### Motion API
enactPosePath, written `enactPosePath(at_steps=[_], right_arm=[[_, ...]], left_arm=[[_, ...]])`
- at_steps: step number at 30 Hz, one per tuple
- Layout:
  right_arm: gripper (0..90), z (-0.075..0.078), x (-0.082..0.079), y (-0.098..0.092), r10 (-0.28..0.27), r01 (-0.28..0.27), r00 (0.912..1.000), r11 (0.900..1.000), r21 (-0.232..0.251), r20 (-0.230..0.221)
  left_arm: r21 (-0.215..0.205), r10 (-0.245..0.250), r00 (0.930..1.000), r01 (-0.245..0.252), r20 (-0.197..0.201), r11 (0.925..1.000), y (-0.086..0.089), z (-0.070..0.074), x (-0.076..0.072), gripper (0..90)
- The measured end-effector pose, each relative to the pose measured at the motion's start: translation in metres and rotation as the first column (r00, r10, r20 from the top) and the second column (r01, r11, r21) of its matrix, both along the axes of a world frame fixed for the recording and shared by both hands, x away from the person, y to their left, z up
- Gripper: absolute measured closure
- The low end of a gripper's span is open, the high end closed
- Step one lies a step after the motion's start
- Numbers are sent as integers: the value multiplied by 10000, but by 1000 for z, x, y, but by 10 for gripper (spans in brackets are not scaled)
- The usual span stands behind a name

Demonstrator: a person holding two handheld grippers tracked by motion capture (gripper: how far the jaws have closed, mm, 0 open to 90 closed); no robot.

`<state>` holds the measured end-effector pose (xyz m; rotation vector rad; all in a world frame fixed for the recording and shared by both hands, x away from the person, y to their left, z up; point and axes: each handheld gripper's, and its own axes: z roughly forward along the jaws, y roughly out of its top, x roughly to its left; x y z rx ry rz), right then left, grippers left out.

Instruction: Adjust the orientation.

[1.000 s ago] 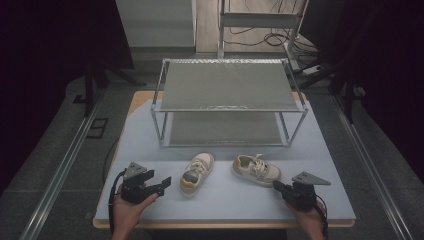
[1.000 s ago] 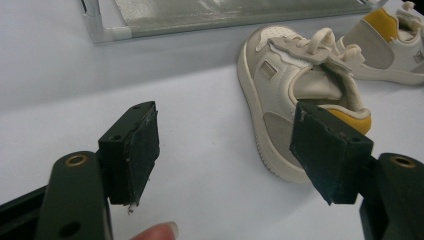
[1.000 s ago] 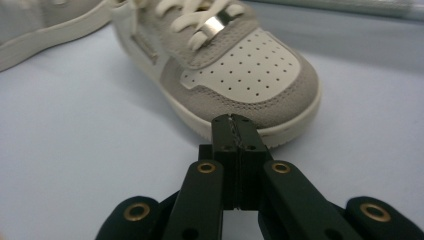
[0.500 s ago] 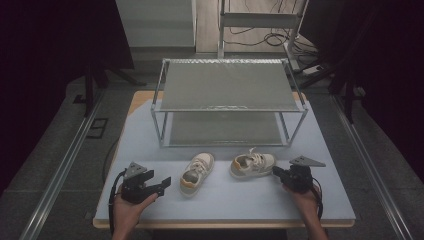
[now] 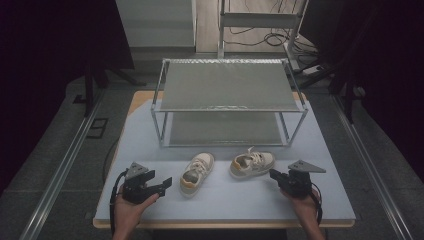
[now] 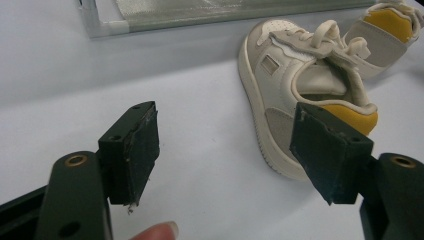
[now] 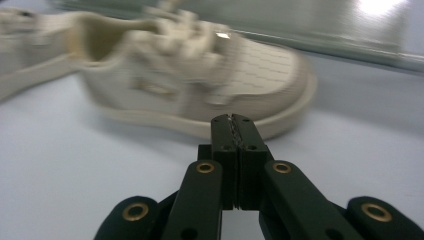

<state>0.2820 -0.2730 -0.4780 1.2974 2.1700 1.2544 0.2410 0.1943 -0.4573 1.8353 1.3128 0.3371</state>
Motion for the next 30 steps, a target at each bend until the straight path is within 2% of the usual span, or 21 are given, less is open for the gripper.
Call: enactPosePath(at_steps=[2,4,5,6,7,8,10,11,13,14,15,16,17,18,19,20,21,24,25,29,30], right_arm=[[884,5,-9,16,548,-551,9984,9983,190,149],[884,8,-12,32,971,-975,9950,9951,176,214],[884,8,-12,32,971,-975,9950,9951,176,214],[884,9,-13,53,1342,-1344,9904,9909,42,328],[884,11,-12,62,1501,-1502,9880,9887,-2,360],[884,11,-12,62,1501,-1502,9880,9887,-2,360],[884,17,-5,88,1842,-1846,9817,9828,37,474],[884,17,-5,88,1842,-1846,9817,9828,37,474],[884,20,4,111,2007,-2005,9783,9797,-80,508],[884,20,4,111,2007,-2005,9783,9797,-80,508],[884,19,11,123,1978,-1978,9794,9802,-47,403],[884,19,11,123,1978,-1978,9794,9802,-47,403],[884,14,16,133,1820,-1810,9826,9831,-286,361],[884,14,16,133,1820,-1810,9826,9831,-286,361],[884,9,19,140,1439,-1404,9883,9878,-673,504],[884,9,19,140,1439,-1404,9883,9878,-673,504],[884,5,19,142,1159,-1111,9916,9905,-805,577],[890,4,17,139,867,-774,9932,9903,-1158,779],[890,5,16,132,930,-885,9940,9932,-754,582],[890,5,7,127,939,-864,9930,9910,-1019,718],[890,5,5,125,912,-844,9934,9919,-952,697]], left_arm=[[-4,7,10000,-7,11,10000,1,0,0,274],[-18,16,10000,-15,28,10000,1,1,-1,274],[-18,16,10000,-15,28,10000,1,1,-1,274],[-24,20,10000,-19,33,10000,1,1,-1,274],[-45,0,10000,0,41,10000,1,2,-1,274],[-45,0,10000,0,41,10000,1,2,-1,274],[-68,14,10000,-14,51,10000,1,2,-2,274],[-68,14,10000,-14,51,10000,1,2,-2,274],[-80,-16,10000,16,54,10000,1,2,-1,274],[-80,-16,10000,16,54,10000,1,2,-1,274],[-87,-31,10000,32,46,10000,1,2,-1,274],[-79,-28,10000,28,35,10000,1,1,-1,274],[-77,-61,10000,61,15,10000,1,0,-1,274],[-77,-61,10000,61,15,10000,1,0,-1,274],[-84,-74,10000,74,4,9999,1,0,-1,274],[-84,-74,10000,74,4,9999,1,0,-1,274],[-81,-55,10000,55,-3,10000,1,0,-1,274],[-111,2,10000,-2,44,9999,3,1,-1,274],[-122,48,10000,-48,27,9999,4,1,-1,274],[-139,73,10000,-73,19,9999,4,1,-1,274],[-135,75,10000,-75,12,9999,4,1,-1,274]])
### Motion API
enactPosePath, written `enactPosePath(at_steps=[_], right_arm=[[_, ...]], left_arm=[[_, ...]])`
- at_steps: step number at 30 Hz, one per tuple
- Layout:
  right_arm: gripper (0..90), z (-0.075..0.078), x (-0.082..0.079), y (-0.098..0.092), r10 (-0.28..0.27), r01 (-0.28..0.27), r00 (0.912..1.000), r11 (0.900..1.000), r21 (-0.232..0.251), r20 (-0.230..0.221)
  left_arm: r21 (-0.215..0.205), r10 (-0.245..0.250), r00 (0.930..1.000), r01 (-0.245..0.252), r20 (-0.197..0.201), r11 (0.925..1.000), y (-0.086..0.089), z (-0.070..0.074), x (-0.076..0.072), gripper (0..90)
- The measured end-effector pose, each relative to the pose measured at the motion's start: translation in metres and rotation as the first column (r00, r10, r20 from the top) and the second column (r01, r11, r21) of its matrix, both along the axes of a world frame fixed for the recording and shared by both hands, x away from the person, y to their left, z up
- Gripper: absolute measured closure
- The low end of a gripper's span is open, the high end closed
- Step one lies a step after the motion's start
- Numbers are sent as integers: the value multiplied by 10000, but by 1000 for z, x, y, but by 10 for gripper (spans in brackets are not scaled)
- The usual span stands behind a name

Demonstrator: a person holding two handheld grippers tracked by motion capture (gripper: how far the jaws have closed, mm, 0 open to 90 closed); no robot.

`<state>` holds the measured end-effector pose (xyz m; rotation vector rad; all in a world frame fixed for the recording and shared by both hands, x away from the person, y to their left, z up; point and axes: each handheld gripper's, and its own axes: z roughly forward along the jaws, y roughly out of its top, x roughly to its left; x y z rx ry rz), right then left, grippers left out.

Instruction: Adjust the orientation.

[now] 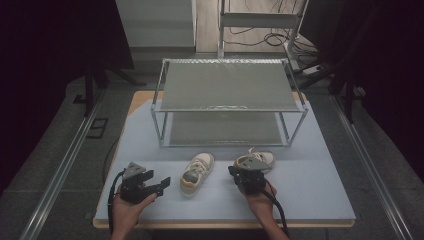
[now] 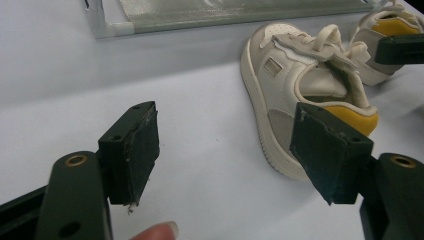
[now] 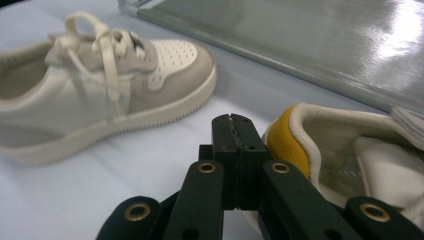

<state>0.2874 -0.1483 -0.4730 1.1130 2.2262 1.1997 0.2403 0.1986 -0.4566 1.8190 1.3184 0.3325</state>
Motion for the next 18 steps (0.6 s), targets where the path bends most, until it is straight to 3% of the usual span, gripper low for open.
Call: enactPosePath(at_steps=[18], right_arm=[[890,0,-39,-56,-57,59,9999,9997,228,-113]], left_arm=[[31,7,10000,-7,-22,10000,0,-1,0,274]])
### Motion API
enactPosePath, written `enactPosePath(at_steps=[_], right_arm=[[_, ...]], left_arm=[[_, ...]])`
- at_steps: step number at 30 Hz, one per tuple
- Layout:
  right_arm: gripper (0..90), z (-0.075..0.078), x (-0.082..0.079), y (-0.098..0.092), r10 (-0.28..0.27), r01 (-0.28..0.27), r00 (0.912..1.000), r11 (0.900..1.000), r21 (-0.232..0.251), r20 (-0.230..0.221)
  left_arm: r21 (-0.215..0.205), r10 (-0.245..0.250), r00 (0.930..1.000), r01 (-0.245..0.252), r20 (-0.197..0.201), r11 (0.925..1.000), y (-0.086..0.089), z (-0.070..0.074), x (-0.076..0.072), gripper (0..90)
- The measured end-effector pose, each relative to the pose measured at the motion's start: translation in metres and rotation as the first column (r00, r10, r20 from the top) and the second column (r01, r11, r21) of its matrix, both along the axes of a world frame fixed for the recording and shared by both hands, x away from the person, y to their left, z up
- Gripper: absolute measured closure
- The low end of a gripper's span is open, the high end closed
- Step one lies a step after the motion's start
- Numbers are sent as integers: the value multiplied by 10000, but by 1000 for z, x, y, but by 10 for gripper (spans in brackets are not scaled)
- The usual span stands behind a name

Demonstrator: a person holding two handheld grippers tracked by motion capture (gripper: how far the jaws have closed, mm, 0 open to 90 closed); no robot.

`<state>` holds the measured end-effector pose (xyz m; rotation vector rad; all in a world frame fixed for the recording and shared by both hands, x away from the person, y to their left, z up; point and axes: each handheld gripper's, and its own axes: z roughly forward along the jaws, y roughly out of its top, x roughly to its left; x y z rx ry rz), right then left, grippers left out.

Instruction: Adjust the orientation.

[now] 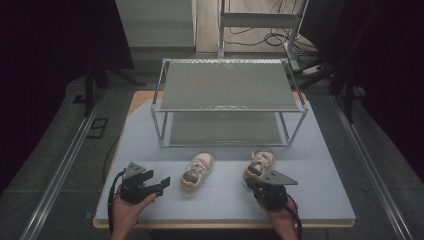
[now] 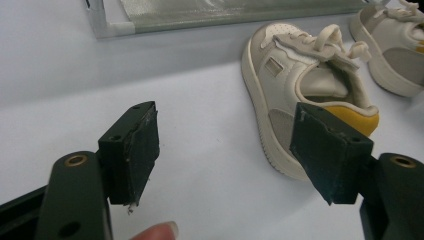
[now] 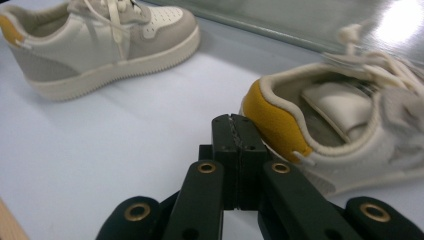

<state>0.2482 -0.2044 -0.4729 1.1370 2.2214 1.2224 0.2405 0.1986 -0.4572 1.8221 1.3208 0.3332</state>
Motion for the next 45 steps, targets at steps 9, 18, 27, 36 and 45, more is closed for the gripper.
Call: enactPosePath(at_steps=[9,18,27,36,45], right_arm=[[875,-6,-19,-42,-752,752,9972,9972,-29,-16],[887,-5,-31,-46,-513,513,9987,9976,457,-15],[890,8,-15,2,406,-415,9982,9990,194,430],[891,1,10,25,66,-53,9984,9997,-223,570],[892,-3,1,-3,-451,464,9975,9986,-236,547]], left_arm=[[16,56,10000,-56,17,10000,1,1,-1,274],[87,11,10000,-11,-15,10000,-2,0,0,274],[93,-22,10000,23,-37,10000,-2,-1,0,274],[73,-47,10000,47,-23,10000,-2,-1,0,274],[107,-68,10000,68,-30,9999,-4,-1,-1,274]])
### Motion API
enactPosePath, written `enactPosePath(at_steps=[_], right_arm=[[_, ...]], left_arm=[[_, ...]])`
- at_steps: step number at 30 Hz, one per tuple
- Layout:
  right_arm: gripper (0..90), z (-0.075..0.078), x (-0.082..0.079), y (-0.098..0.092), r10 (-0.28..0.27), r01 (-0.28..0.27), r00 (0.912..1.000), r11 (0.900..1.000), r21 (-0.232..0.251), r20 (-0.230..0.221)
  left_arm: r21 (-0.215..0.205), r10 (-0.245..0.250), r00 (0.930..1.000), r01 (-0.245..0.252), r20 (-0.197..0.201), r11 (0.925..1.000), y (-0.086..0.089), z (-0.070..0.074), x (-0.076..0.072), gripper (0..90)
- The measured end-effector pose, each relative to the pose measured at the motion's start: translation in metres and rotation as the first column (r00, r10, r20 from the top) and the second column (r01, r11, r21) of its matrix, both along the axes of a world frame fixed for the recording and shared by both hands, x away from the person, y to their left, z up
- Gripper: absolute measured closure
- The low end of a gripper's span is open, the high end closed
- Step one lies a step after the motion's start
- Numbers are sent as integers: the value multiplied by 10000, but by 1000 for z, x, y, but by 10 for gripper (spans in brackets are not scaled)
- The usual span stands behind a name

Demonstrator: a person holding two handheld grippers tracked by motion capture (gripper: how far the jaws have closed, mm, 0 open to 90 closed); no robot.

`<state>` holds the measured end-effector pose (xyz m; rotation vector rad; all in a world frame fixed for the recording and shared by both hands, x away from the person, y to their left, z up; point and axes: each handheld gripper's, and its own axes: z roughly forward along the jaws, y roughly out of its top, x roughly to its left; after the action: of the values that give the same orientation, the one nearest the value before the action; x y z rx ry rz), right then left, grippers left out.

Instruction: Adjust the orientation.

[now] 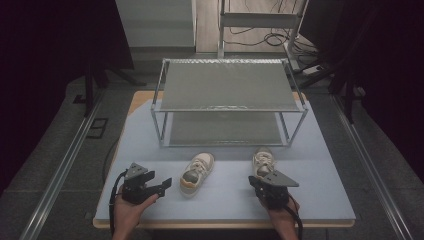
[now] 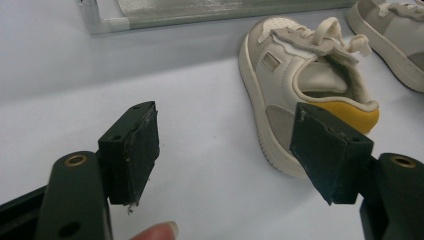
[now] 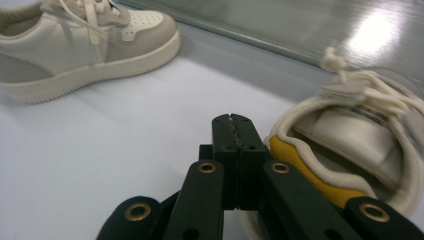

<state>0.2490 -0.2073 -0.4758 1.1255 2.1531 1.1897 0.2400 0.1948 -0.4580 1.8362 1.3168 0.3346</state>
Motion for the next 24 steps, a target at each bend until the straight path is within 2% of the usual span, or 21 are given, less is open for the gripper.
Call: enactPosePath(at_steps=[9,10,11,12,14,16,19,20,24], right_arm=[[891,3,-15,-32,-480,480,9988,9987,186,-9],[891,4,-17,-41,-658,661,9978,9975,239,-96],[891,4,-17,-41,-658,661,9978,9975,239,-96],[891,2,-19,-51,-792,798,9967,9962,337,-195],[891,0,-19,-56,-822,836,9961,9955,447,-311],[891,-3,-21,-71,-1111,1136,9927,9920,560,-459],[891,-5,-21,-79,-1310,1341,9898,9894,557,-556],[891,-7,-21,-87,-1518,1557,9862,9861,583,-668],[886,-9,-20,-96,-1629,1690,9833,9829,737,-816]], left_arm=[[-31,46,10000,-45,10,10000,2,0,0,274],[-37,67,10000,-67,8,10000,3,1,0,274],[-37,67,10000,-67,8,10000,3,1,0,274],[-29,78,10000,-78,3,10000,4,1,-1,274],[-47,78,10000,-78,16,10000,4,1,-1,274],[-43,92,10000,-92,9,9999,4,1,0,274],[-25,77,10000,-77,-6,10000,4,0,0,274],[-11,64,10000,-64,-5,10000,4,1,-1,274],[-35,89,10000,-89,4,10000,4,1,0,273]])
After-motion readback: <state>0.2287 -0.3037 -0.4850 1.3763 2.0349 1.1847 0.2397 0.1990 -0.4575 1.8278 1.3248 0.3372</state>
